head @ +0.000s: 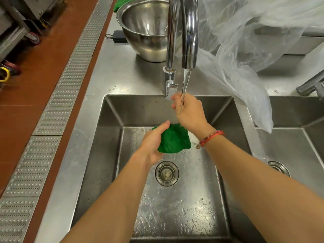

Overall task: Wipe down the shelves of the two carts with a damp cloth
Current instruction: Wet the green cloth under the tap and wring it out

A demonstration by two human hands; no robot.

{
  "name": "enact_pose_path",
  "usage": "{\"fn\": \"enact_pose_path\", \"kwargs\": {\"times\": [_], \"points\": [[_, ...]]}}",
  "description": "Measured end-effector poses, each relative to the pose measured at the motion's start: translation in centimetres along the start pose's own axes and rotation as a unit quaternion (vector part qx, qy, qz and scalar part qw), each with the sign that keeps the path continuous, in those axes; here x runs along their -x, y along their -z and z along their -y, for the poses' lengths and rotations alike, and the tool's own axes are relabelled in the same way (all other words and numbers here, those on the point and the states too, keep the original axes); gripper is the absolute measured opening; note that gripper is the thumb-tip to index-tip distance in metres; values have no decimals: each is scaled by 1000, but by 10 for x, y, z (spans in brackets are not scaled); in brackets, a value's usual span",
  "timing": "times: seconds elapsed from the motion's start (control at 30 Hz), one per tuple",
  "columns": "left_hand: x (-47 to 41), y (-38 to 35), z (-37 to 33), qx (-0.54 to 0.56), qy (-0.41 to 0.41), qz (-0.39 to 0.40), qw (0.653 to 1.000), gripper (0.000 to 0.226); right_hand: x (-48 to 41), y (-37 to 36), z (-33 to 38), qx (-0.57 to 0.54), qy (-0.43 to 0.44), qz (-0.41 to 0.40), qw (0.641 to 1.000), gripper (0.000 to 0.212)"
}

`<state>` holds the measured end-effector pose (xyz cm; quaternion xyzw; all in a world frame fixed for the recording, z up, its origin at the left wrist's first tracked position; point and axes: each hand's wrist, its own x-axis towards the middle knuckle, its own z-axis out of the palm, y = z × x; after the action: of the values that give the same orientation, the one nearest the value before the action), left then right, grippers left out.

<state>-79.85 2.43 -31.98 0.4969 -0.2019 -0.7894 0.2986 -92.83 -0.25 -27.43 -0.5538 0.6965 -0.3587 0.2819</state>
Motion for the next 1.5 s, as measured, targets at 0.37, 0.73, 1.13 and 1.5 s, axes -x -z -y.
{"fn": "enact_pose_path", "kwargs": {"times": [0.37,0.73,1.13,1.5], "points": [[8,3,-11,-12,-2,11,1000,44,-39,10,13,-13,10,49,999,31],[28,1,-13,-25,26,84,996,54,51,16,-52,-336,-352,319,813,61],[42,0,2,-73,-32,-17,997,56,85,11,-37,-315,-322,194,872,24],[55,2,-2,-203,-93,-33,974,26,100,28,-27,-394,-282,257,836,33]]}}
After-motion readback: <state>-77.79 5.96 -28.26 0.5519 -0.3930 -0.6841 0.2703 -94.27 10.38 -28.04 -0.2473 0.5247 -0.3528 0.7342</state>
